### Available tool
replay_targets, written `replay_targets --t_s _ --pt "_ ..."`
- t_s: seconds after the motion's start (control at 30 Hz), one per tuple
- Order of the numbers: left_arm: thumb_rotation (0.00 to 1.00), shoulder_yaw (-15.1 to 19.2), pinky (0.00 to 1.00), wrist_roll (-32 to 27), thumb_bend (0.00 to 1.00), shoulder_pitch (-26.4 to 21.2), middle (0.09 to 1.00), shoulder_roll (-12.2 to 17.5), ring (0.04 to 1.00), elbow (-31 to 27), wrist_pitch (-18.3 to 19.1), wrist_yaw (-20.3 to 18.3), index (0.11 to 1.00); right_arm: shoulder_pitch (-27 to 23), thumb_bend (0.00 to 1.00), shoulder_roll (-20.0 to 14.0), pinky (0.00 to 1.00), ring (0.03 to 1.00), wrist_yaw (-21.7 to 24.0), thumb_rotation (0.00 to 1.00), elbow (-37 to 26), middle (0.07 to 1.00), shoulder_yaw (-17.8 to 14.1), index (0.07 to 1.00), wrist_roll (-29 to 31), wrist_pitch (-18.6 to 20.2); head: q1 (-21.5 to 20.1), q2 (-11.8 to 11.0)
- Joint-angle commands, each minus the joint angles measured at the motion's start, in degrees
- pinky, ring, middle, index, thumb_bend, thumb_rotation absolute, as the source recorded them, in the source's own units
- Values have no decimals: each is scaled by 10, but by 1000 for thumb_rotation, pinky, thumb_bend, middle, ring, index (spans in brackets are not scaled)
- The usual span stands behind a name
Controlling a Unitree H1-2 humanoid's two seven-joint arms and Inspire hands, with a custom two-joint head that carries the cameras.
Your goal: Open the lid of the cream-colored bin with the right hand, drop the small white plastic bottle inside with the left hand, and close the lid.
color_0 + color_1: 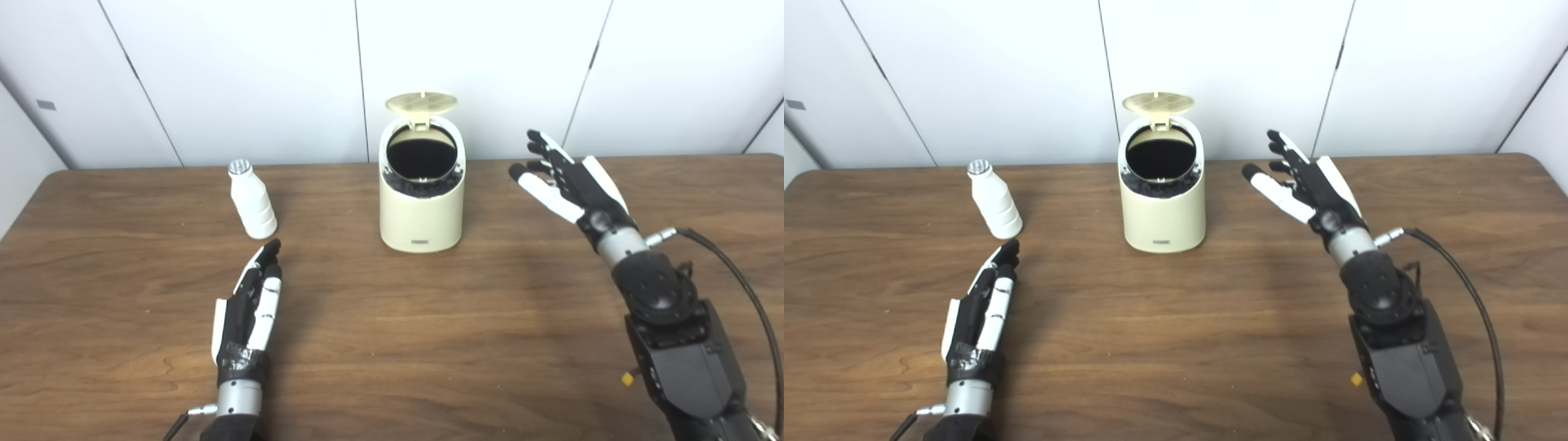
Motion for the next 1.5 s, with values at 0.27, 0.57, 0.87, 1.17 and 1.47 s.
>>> replay_targets --t_s 0.27,0.57,0.87,1.17,1.47 --pt "730 8 958 -16 334 6 916 3 938 3 -5 0 883 90 535 15 947 957 -12 883 -58 968 -58 962 100 -86 -4 5" --pt "742 14 969 -23 313 11 920 13 946 -7 -1 -6 883 148 655 90 995 982 -8 869 -33 981 -103 942 250 -161 -9 12" --pt "910 18 969 -32 304 15 919 20 942 -20 1 -8 898 190 650 118 1000 997 -4 934 -10 993 -104 938 296 -225 0 13" --pt "791 10 903 -2 430 20 903 18 901 -19 -8 -1 891 197 658 108 1000 1000 -4 952 26 1000 -108 958 297 -270 68 -2" --pt "831 6 883 -3 469 25 902 6 896 0 -31 0 889 199 639 95 1000 1000 -2 934 35 998 -111 972 310 -280 158 -45"
